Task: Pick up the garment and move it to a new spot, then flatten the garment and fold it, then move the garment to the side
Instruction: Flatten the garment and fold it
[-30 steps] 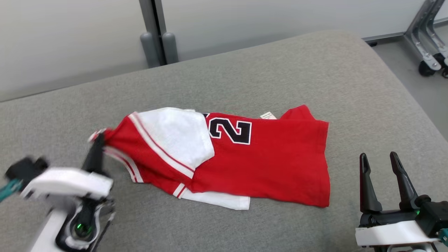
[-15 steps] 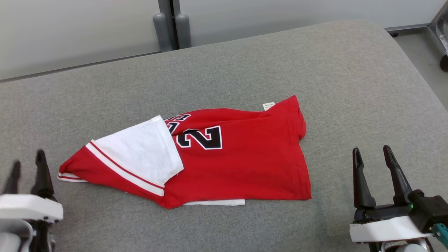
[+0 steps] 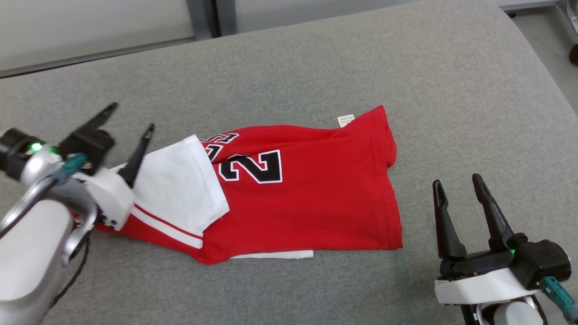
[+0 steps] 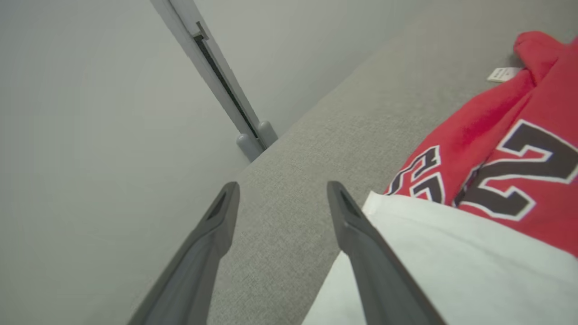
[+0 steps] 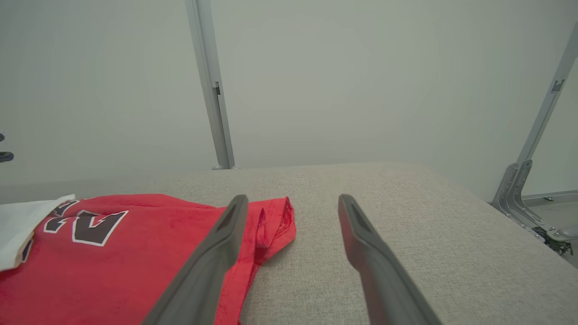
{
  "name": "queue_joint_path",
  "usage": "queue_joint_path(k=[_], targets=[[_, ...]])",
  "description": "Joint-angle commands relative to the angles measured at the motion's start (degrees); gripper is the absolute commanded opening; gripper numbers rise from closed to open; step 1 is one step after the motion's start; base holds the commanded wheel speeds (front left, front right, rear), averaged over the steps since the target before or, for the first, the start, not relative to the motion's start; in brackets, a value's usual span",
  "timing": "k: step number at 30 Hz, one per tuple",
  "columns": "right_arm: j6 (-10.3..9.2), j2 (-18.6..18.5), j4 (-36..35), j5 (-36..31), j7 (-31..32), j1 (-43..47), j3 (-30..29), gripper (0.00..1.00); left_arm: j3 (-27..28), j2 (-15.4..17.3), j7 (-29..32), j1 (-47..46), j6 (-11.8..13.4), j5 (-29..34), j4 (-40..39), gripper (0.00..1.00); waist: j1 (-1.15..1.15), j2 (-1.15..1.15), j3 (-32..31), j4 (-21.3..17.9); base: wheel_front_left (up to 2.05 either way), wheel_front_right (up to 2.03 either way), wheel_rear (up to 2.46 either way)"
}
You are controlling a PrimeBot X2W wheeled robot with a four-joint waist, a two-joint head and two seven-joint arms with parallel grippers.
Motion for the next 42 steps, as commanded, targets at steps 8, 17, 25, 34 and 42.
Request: queue_joint_path(k=[8, 17, 25, 34, 42], targets=[[-0.02, -0.1, -0.3, -0.3, -0.1, -1.0, 0.5, 1.00, -9.0, -4.6, 2.1, -6.5, -5.1, 3.4, 10.3, 1.00, 0.00, 0.00, 3.7, -2.0, 0.00, 0.00, 0.00], [-0.02, -0.1, 0.0, -0.4, -0.1, -1.5, 0.7, 1.00, -14.5, -6.8, 0.0, -10.6, -5.9, 3.5, 18.0, 1.00, 0.00, 0.00, 5.0, -1.9, 0.00, 0.00, 0.00], [-0.02, -0.1, 0.2, 0.2, -0.1, -2.0, 1.3, 1.00, -21.9, -7.3, -1.7, -12.9, -6.1, 2.6, 20.3, 1.00, 0.00, 0.00, 4.7, -1.5, 0.00, 0.00, 0.00], [-0.02, -0.1, 0.1, 0.7, -0.1, -2.5, 2.2, 1.00, -28.4, -7.3, -2.6, -15.7, -6.1, 1.2, 22.6, 0.45, 0.00, 0.00, 4.7, -2.6, 0.00, 0.00, 0.00], [-0.02, -0.1, 0.2, 1.2, -0.1, -1.7, 1.9, 1.00, -30.9, -7.2, -3.5, -17.2, -6.0, -0.6, 25.2, 0.00, 0.00, 0.00, 4.4, -3.8, 0.00, 0.00, 0.00]])
